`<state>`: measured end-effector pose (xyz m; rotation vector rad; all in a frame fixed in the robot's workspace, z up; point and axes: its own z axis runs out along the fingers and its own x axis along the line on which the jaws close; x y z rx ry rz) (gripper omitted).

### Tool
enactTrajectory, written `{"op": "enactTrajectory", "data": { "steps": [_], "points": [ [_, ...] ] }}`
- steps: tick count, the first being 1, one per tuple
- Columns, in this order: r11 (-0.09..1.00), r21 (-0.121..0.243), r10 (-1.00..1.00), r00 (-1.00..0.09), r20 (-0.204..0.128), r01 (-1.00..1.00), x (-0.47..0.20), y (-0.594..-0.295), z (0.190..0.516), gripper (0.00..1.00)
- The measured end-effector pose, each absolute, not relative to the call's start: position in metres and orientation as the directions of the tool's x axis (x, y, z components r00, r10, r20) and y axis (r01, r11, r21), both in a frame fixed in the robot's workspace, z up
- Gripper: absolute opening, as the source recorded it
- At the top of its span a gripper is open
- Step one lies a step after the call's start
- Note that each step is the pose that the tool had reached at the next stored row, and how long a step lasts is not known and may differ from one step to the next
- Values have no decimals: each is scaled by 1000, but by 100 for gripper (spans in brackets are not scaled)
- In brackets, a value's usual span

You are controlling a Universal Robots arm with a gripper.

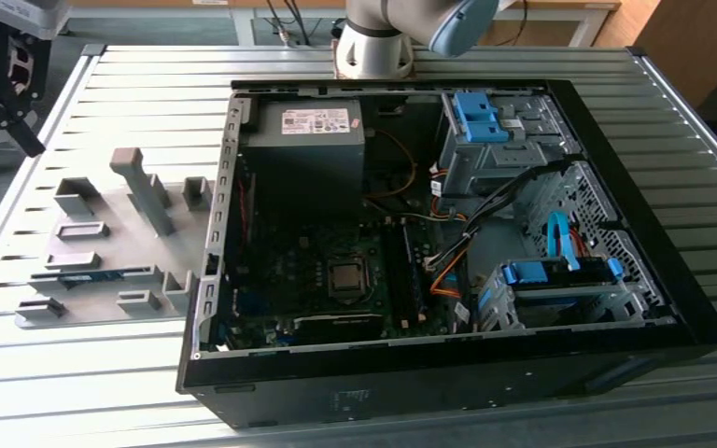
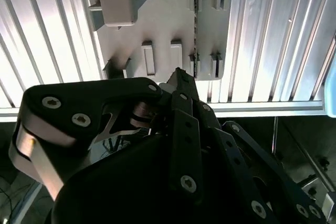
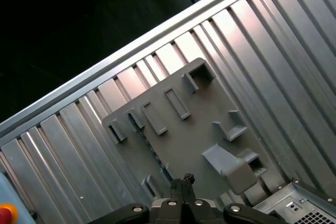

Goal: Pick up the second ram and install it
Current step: 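Pick up the second ram and move it above second insertion slot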

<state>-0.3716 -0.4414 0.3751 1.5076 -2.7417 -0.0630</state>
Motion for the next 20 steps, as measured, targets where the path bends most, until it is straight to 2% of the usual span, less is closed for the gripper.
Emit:
{"op": "enactTrajectory", "data": {
  "steps": [5, 20],
  "points": [
    [495, 41, -869, -495, -9, -868, -372, -441, 375, 10],
    [490, 41, -871, -491, -9, -871, -372, -441, 375, 10]
  ]
}}
